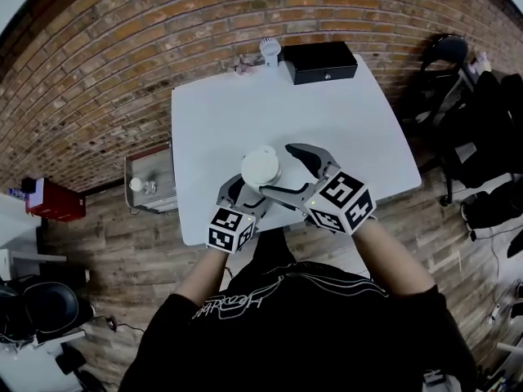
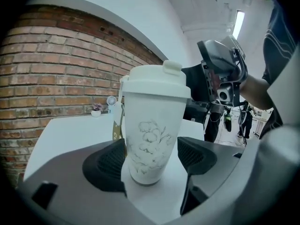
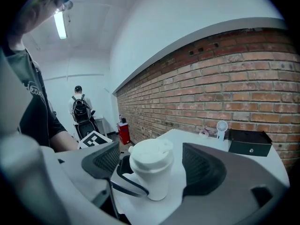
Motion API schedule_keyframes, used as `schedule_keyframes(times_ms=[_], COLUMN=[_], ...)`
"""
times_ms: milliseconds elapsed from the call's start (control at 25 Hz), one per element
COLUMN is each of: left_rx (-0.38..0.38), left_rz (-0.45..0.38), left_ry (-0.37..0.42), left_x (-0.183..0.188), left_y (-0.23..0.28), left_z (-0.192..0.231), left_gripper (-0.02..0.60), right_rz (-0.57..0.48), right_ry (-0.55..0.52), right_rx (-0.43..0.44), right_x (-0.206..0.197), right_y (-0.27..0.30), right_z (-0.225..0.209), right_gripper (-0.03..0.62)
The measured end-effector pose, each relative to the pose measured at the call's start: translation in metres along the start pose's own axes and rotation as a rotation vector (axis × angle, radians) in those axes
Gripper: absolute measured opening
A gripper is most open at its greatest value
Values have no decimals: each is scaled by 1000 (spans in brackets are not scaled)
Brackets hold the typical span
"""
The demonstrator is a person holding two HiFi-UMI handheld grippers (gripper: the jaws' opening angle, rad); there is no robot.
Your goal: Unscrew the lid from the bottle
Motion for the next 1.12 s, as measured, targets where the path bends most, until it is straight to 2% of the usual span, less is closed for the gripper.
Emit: schedule_keyframes(times_ms=[80,440,760,880,1120], left_rx=[-4,-17,-17,-19,-20], left_rz=[0,-11,-8,-12,-16], left_ry=[0,4,5,2,3], left_x=[0,-2,-2,-1,-1], left_y=[1,2,2,3,2], left_z=[-1,0,1,-1,-1], left_gripper=[353,348,348,347,347], right_rz=[12,35,44,46,44], right_ry=[-2,-36,-76,-94,-100], right_rx=[9,22,-15,-31,-5], right_x=[-1,-3,-3,-4,-4], right_y=[5,21,27,26,25], right_z=[0,3,6,5,3], right_gripper=[399,397,371,344,342])
Point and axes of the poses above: the fingertips, and each gripper's own axes: y forward along the fingers, z to its left, x out of its top, the point moved 10 cm from there along -y, backward along the fingers, and after that the axes turned 7 degrees about -z, right-handed, at the moved point
